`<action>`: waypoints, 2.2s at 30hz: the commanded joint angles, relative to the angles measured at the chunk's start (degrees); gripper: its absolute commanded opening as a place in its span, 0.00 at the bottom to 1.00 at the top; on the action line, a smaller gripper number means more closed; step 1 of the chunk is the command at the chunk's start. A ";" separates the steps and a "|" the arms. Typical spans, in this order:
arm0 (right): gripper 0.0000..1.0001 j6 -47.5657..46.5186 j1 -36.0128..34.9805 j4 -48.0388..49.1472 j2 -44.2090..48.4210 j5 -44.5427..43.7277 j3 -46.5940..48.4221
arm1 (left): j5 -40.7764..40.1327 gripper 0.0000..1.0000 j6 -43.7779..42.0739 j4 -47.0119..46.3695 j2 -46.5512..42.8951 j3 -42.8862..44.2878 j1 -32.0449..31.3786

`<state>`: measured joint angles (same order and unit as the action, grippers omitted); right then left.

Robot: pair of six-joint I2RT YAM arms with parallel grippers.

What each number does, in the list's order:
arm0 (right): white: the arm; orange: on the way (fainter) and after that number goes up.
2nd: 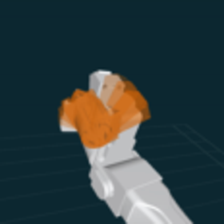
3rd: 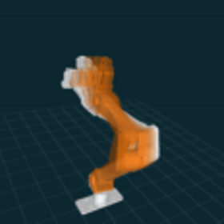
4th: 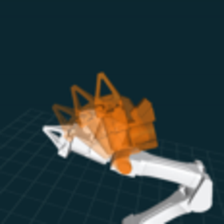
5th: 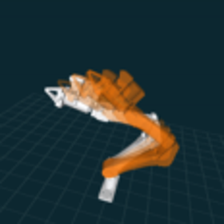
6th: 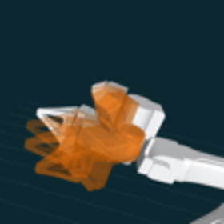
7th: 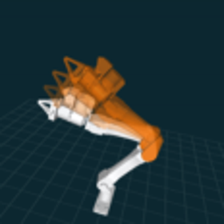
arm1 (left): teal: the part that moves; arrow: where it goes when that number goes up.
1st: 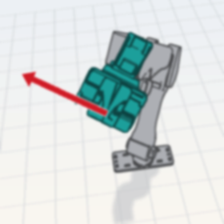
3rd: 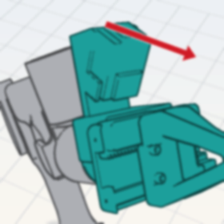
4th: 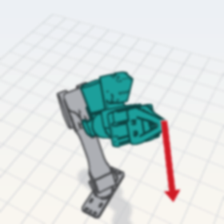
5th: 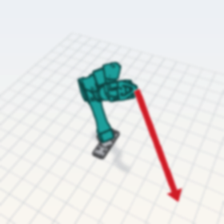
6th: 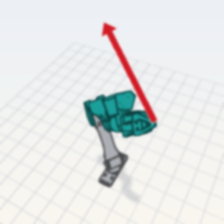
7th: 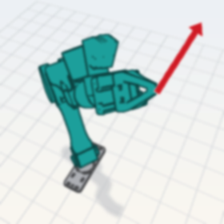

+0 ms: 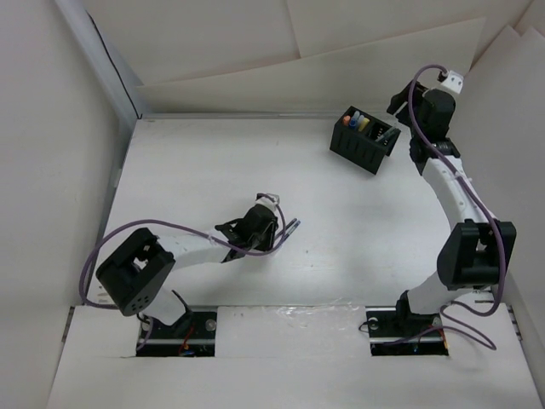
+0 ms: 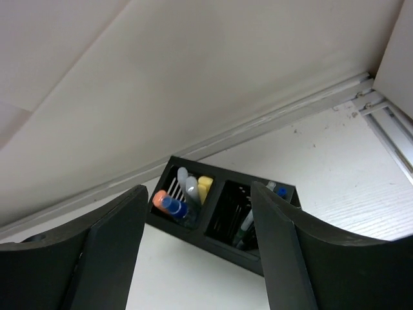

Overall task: Sort the stationery into containers
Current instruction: Place the pen in the storage box, then pick up the pen from the center of the board.

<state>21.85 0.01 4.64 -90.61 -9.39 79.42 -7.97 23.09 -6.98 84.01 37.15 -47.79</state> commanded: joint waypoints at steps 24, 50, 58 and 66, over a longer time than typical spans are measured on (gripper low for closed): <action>0.77 5.93 -20.92 3.97 3.17 36.80 -15.17 | -6.19 0.00 1.69 1.89 -7.62 4.34 -0.11; 0.17 9.97 -33.50 11.97 -5.19 37.08 -17.54 | -0.38 0.04 2.22 -3.12 -17.39 2.14 -0.11; 0.12 9.97 -27.63 12.49 -3.26 34.26 -14.74 | -0.38 0.45 2.22 -3.12 -19.14 0.30 -0.11; 0.12 2.52 -13.38 3.62 0.61 17.94 -5.16 | 3.48 0.47 1.00 -3.65 -16.69 -2.08 -0.11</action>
<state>29.28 -17.50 9.47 -93.95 18.65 68.77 -7.20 25.34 -9.06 66.13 35.70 -47.88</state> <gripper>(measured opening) 0.193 0.473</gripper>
